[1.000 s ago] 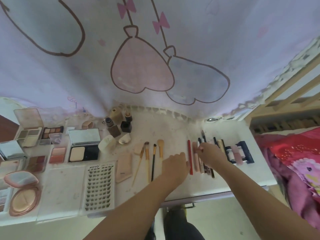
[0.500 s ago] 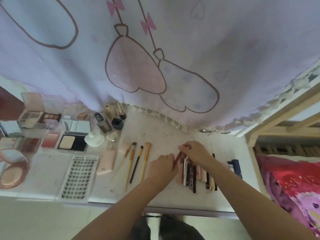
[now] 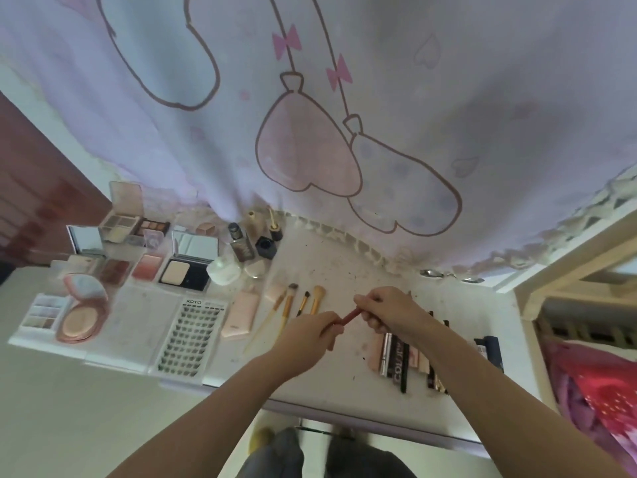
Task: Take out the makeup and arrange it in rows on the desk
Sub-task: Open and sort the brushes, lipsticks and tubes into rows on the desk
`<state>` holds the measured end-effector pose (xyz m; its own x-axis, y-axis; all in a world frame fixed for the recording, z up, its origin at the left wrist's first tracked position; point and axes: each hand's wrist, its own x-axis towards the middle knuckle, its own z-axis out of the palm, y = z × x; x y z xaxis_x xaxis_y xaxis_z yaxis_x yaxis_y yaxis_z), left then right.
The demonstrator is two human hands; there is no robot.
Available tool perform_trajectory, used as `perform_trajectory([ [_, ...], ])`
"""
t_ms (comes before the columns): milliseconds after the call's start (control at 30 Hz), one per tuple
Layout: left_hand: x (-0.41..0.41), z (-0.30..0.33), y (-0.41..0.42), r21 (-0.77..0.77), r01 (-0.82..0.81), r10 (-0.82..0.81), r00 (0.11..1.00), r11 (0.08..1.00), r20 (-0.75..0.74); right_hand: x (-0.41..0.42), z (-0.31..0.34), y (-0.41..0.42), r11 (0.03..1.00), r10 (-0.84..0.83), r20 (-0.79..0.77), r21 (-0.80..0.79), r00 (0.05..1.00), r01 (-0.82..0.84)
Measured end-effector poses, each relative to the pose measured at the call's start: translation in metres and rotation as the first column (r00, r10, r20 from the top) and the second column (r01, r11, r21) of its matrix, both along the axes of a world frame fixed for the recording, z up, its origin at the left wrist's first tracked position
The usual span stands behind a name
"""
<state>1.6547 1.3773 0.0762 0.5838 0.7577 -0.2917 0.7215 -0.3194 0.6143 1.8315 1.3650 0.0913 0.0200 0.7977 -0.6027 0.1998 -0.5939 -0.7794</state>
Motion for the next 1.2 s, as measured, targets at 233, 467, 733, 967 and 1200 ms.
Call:
perform_trajectory([
  [233, -0.077, -0.02, -0.013, -0.254, -0.16, 0.155, 0.987, 0.954, -0.041, 0.051, 0.014, 0.007, 0.987, -0.158, 0.021, -0.036, 0.987, 0.159],
  [467, -0.019, -0.014, -0.002, -0.205, -0.224, 0.231, 0.973, 0.953, 0.013, -0.006, -0.012, 0.006, 0.997, 0.041, 0.142, -0.067, 0.989, -0.032],
  [733, 0.015, -0.039, 0.006, -0.056, -0.297, 0.279, 0.936, 0.953, -0.216, -0.029, -0.055, 0.007, 1.0, 0.028, 0.533, -0.009, 0.846, -0.028],
  [967, 0.005, -0.048, 0.008, 0.173, -0.058, 0.119, 0.923, 0.983, -0.365, -0.054, -0.071, 0.004, 0.965, 0.235, 0.784, -0.117, 0.574, -0.234],
  [1200, -0.005, -0.058, 0.014, 0.188, 0.046, 0.028, 0.926, 0.981, -0.375, -0.062, -0.071, 0.008, 0.936, 0.298, 0.804, -0.14, 0.514, -0.324],
])
